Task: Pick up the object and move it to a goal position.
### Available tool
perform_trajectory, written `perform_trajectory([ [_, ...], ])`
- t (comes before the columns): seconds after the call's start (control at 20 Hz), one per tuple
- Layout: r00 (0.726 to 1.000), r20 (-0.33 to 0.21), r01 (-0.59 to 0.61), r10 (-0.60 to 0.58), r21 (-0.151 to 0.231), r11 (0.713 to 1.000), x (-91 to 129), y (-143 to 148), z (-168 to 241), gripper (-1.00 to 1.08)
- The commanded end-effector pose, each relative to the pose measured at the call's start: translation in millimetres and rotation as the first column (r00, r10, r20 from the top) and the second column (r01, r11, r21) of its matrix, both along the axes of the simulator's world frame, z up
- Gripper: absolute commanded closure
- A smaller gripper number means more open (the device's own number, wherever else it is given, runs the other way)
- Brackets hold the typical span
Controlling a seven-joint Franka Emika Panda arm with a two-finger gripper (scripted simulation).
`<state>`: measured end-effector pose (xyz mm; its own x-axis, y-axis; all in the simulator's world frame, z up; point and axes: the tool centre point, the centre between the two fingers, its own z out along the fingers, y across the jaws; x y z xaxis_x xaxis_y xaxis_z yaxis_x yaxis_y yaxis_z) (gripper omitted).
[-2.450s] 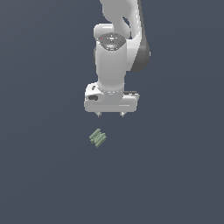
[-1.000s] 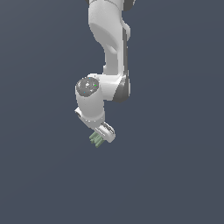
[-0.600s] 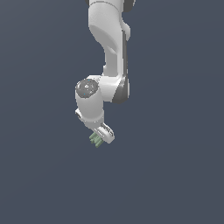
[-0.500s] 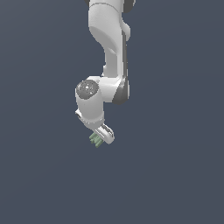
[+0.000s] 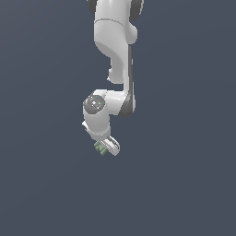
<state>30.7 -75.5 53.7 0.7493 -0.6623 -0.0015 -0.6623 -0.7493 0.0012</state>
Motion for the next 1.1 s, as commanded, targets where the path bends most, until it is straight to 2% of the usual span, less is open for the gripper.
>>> perform_trajectory([
  [0.0,1.000,0.002,0.000,0.000,0.000,1.000,1.3,0.0,-2.7,-0.92],
  [0.05,1.000,0.002,0.000,0.000,0.000,1.000,1.5,0.0,-2.7,-0.92],
  [0.1,1.000,0.002,0.000,0.000,0.000,1.000,1.5,0.0,-2.7,1.08],
  [0.7,1.000,0.002,0.000,0.000,0.000,1.000,1.4,0.2,-1.4,1.08],
  [1.05,1.000,0.002,0.000,0.000,0.000,1.000,-3.4,8.9,16.7,1.08],
])
